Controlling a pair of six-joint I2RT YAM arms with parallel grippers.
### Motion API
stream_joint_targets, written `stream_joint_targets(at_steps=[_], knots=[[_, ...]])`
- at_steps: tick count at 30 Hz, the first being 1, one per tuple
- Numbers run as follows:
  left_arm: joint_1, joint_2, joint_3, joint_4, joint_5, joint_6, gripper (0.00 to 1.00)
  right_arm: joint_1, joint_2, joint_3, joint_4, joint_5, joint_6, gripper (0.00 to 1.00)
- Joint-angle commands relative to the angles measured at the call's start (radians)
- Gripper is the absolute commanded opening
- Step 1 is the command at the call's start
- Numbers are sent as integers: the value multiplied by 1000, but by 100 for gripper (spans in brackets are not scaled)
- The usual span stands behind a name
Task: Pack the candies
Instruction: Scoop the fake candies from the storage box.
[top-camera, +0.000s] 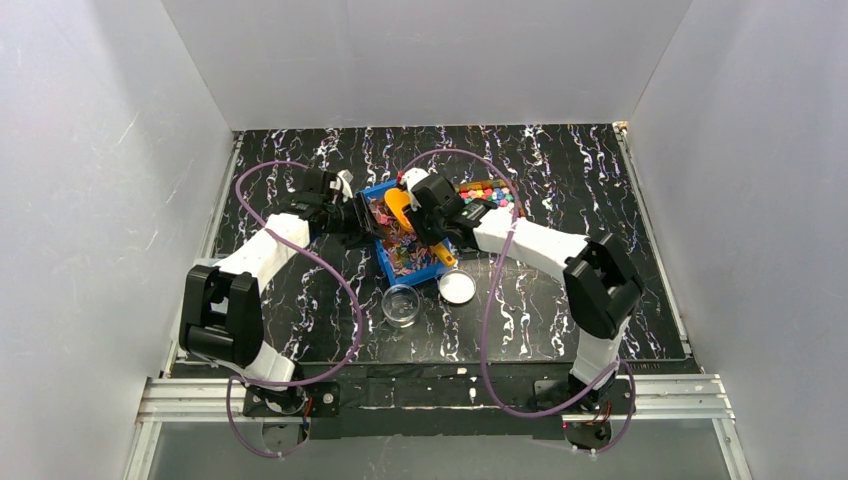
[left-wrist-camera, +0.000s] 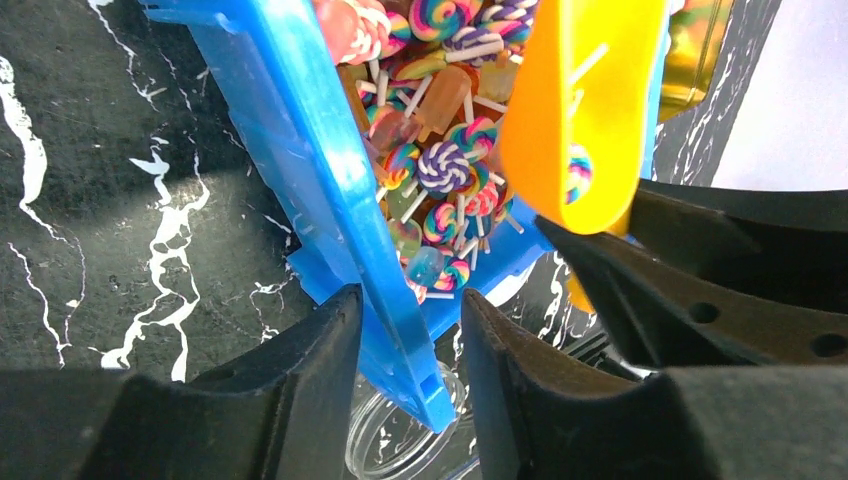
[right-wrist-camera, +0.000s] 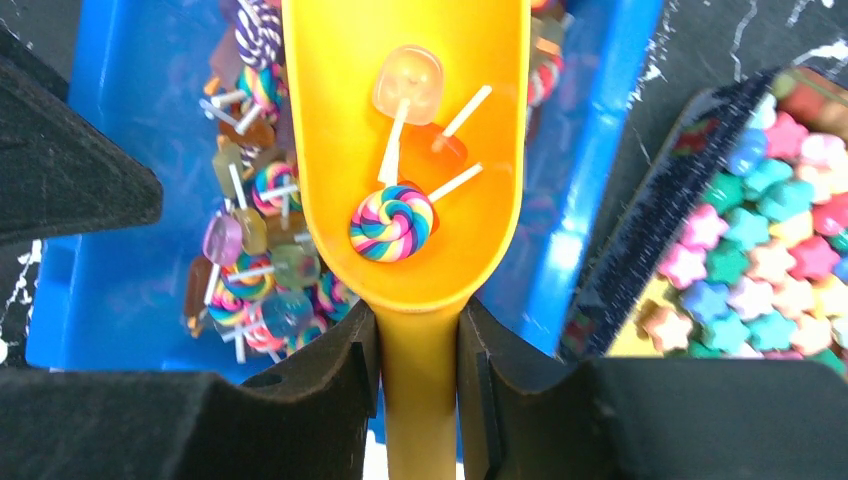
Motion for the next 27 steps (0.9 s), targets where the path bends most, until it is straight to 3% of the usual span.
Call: stream_joint_targets(at_steps=[1,11,17,27], knots=[[-6,-28,44,-57,34,37,42,-10,-102,-21,-77,30,-23,1],[-6,-44,53,-67,31,42,52,-9,-246,-33,-321,-37,-14,1],[-6,-103,57,-109,29,51,61,-3,-375,-93,-371,-87,-18,1],[-6,-241,62,-259,152,106,69,60,-553,-186,-450,-132,-55,1]])
